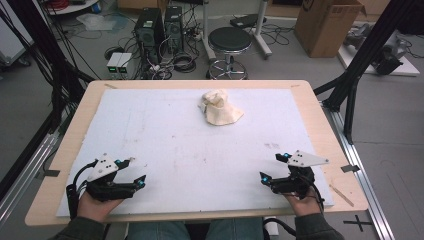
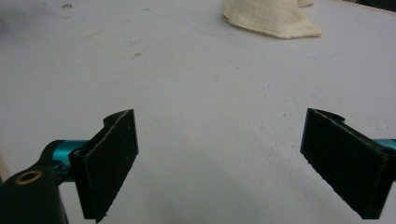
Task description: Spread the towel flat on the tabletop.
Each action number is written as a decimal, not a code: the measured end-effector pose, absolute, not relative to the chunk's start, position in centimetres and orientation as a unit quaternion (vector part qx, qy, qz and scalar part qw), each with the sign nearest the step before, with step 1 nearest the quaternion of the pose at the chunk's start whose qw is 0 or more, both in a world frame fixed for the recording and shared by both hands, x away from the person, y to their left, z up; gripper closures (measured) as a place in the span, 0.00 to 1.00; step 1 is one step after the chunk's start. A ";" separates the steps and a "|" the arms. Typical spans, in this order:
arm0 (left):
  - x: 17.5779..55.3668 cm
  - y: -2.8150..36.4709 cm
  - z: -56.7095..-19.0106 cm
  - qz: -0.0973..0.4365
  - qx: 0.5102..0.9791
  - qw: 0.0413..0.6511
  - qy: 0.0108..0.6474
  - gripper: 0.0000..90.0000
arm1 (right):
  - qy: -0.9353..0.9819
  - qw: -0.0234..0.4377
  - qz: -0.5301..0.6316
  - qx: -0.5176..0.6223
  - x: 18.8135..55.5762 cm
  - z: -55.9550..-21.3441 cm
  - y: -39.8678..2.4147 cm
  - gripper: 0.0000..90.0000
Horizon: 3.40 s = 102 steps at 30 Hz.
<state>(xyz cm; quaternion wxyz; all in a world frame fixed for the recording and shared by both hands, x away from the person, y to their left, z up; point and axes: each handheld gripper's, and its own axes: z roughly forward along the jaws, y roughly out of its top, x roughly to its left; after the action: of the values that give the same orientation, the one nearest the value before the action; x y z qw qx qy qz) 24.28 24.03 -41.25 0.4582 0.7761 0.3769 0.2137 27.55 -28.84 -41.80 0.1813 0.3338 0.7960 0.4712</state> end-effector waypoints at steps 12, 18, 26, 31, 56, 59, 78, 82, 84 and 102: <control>24.3 24.1 -41.3 0.214 0.775 0.458 0.378 0.24 | 0.802 0.178 0.467 0.326 27.8 -42.0 -28.7 0.12; 24.3 24.1 -41.4 0.215 0.775 0.459 0.378 0.24 | 0.803 0.179 0.466 0.325 27.7 -42.0 -28.5 0.12; 24.2 24.2 -41.3 0.214 0.775 0.461 0.376 0.24 | 0.801 0.180 0.469 0.326 27.6 -41.9 -28.4 0.12; 24.1 24.1 -41.4 0.214 0.776 0.461 0.373 0.24 | 0.804 0.183 0.464 0.323 27.8 -42.0 -28.2 0.12; 24.6 23.5 -41.1 0.211 0.770 0.468 0.380 0.24 | 0.810 0.178 0.463 0.313 29.9 -41.3 -27.0 0.12; 24.7 23.3 -41.1 0.210 0.768 0.471 0.380 0.24 | 0.811 0.176 0.462 0.312 30.4 -41.0 -26.5 0.12; 25.0 23.5 -41.0 0.213 0.769 0.471 0.375 0.24 | 0.824 0.167 0.442 0.313 36.1 -38.8 -23.9 0.12; 25.1 23.4 -41.0 0.214 0.770 0.471 0.374 0.24 | 0.827 0.170 0.436 0.313 36.9 -38.3 -23.4 0.12; 25.1 23.4 -41.0 0.214 0.771 0.470 0.374 0.24 | 0.828 0.169 0.435 0.311 37.8 -38.0 -23.0 0.12; 25.2 23.5 -41.1 0.213 0.771 0.468 0.376 0.24 | 0.830 0.179 0.419 0.321 41.9 -37.0 -21.4 0.12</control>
<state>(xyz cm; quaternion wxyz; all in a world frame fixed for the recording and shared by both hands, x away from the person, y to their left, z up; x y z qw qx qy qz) 25.16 23.51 -41.08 0.4681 0.7711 0.3757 0.2125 41.90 -21.43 -37.03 0.1793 0.3213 0.8299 0.4194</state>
